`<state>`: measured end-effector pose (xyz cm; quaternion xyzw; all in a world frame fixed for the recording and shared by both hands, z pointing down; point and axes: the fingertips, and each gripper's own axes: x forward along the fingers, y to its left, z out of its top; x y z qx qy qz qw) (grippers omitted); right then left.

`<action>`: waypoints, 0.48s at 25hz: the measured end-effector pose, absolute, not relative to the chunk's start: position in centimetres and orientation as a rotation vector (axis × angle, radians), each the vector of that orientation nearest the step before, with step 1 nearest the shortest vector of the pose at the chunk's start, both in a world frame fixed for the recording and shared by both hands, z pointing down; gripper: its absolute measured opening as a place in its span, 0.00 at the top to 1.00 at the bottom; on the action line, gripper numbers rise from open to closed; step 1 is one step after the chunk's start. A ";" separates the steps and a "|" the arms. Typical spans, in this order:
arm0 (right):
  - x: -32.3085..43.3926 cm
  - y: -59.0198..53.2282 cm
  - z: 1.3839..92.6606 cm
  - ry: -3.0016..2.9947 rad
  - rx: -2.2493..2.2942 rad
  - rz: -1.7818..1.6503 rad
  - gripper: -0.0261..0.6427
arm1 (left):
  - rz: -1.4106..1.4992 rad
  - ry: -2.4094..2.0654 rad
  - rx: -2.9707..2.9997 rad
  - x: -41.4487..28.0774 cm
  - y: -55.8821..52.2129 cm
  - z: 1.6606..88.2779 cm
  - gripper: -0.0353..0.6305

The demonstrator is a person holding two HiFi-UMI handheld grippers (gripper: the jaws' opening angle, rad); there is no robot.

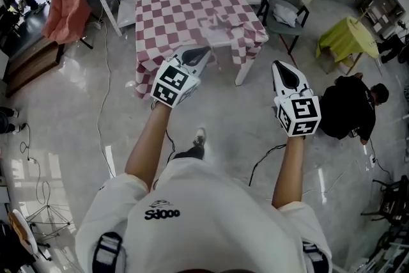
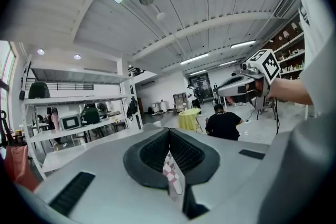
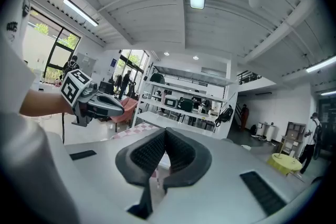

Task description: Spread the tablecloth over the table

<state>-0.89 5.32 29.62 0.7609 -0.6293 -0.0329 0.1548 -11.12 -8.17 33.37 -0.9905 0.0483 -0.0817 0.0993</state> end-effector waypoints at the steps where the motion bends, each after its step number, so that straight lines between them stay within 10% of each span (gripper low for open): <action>1: -0.1 4.3 29.5 -1.799 2.187 -0.088 0.93 | -0.247 0.136 -2.931 -10.2 -9.3 33.3 0.91; 12: 6.6 -3.4 30.4 -1.747 2.223 0.015 0.93 | -0.291 0.090 -2.969 -3.4 -18.6 34.3 0.91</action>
